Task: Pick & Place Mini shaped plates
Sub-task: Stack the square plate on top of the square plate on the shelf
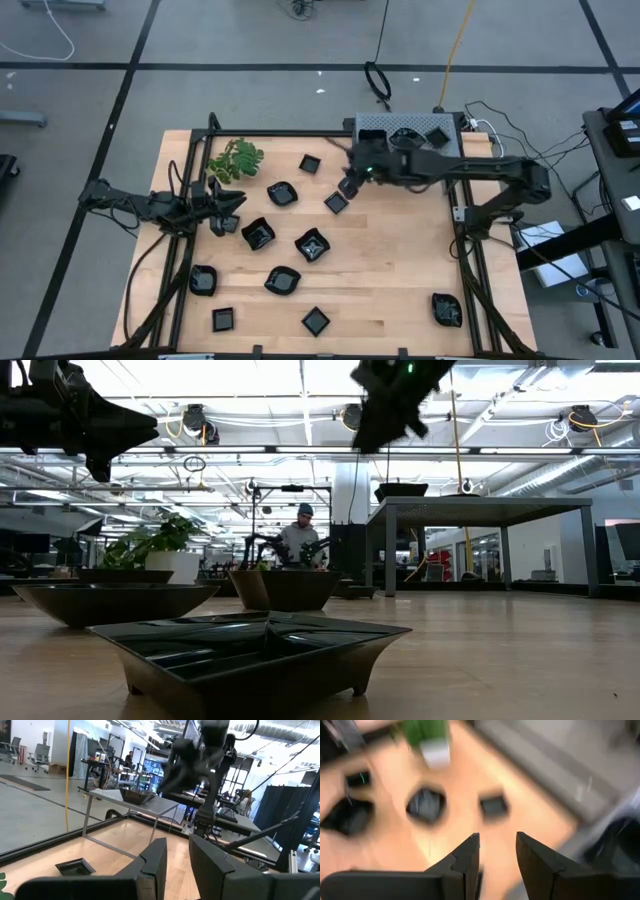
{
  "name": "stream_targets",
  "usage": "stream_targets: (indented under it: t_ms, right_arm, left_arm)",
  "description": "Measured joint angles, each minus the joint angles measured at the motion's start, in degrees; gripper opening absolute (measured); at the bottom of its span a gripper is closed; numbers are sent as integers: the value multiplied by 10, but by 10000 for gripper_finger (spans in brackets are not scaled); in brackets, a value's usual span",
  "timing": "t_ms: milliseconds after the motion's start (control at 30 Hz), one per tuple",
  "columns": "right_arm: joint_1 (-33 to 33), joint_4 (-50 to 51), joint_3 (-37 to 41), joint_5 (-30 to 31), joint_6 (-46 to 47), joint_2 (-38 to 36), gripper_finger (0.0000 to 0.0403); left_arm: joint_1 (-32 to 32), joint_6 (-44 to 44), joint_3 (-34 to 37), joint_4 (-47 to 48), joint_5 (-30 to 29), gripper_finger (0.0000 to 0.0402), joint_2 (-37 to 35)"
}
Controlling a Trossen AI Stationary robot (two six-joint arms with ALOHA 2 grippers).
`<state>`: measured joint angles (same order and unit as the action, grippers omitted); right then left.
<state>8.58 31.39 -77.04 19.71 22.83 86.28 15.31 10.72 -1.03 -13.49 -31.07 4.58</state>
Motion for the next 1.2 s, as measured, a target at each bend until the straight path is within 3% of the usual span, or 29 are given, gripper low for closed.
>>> stream_targets:
  t_ms: [133,333,533,733,833,1000,1200]
  right_arm:
    - [-1,2,1,-90,59,54,118]
    - [-5,-115,1,-184,17,129,118]
    - [1,-187,0,-200,-46,176,118]
    - [12,-156,1,-200,-248,188,118]
    - [12,-137,1,-200,-300,188,118]
    - [11,-141,15,-200,-304,188,118]
    - [11,-204,85,-200,-159,188,118]
  left_arm:
    - [0,0,0,0,0,86,0]
    - [0,0,0,0,0,86,0]
    - [0,0,0,9,4,86,0]
    - [1,0,0,18,6,86,1]
    - [0,0,0,17,6,86,1]
    - [0,0,0,17,6,86,1]
    - [0,0,0,17,6,86,1]
